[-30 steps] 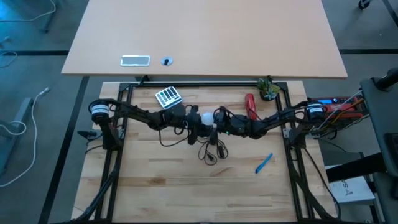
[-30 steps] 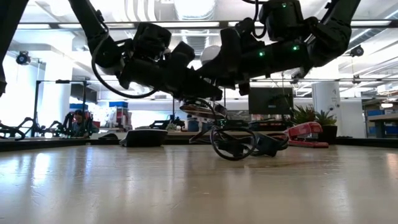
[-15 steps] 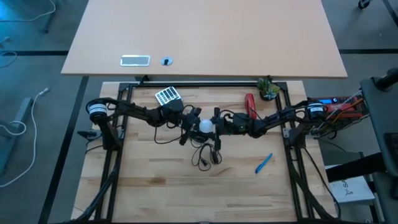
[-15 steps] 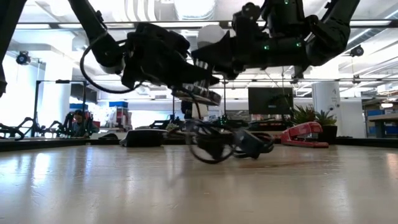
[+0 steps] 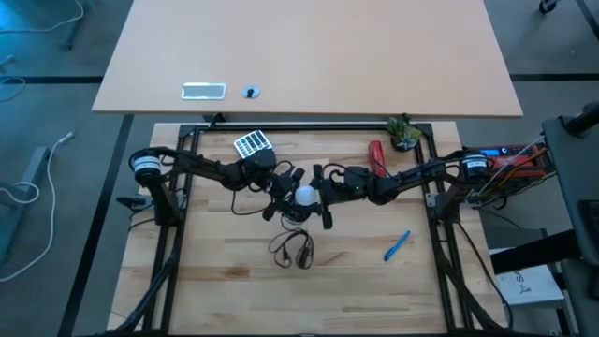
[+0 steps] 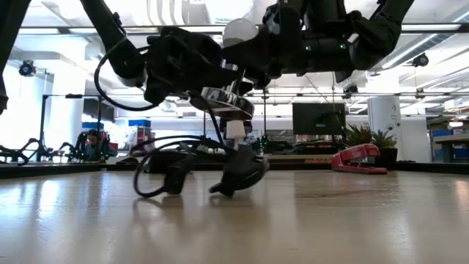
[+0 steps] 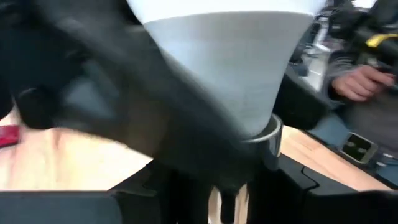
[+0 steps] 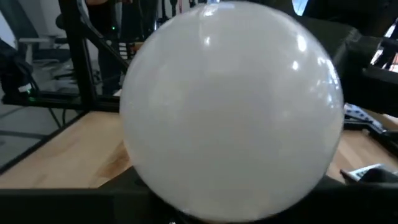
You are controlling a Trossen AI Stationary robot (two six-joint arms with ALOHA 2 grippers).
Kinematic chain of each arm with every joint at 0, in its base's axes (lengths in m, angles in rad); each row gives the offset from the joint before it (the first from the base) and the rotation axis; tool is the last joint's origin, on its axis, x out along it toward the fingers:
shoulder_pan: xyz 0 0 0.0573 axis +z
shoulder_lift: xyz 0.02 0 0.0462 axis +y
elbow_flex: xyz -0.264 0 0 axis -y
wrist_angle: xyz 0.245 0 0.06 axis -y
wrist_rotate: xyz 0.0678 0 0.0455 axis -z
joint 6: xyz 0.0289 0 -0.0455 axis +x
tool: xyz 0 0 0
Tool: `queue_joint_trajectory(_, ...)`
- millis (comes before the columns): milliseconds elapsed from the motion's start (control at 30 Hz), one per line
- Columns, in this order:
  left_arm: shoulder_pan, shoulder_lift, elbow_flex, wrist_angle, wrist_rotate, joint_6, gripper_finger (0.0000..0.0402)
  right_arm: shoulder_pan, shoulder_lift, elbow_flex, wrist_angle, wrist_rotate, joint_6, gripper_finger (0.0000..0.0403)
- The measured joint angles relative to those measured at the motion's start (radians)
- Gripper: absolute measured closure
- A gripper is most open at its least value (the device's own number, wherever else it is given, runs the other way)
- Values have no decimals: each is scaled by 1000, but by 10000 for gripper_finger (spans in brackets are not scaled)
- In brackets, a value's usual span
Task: Screw lightbulb
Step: Remove the white lightbulb from the silver lamp
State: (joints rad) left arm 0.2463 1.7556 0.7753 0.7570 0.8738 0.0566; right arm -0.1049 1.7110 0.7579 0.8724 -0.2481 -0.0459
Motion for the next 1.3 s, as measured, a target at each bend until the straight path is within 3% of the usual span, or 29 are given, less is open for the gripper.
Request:
queue_joint_trajectory(167,7,-3,-4,12,151,1,244,7,-21,-5,-20,-15,57,119)
queue_joint_trajectory(333,7,-17,-4,32,181,-23,244,9,-60,-11,-28,0,72,90)
queue_joint_trajectory(467,7,-22,-4,40,84,-9,244,20,-71,-8,-31,40,53,108)
queue_joint_trajectory(733,6,-23,-3,48,-265,18,244,46,-71,-1,-26,221,27,146)
queue_joint_trajectory(1100,2,-23,-10,22,-278,65,244,46,-77,-1,-23,220,18,212)
queue_joint_trajectory(1300,3,-23,-8,65,-138,28,244,64,-79,4,-13,215,-20,248)
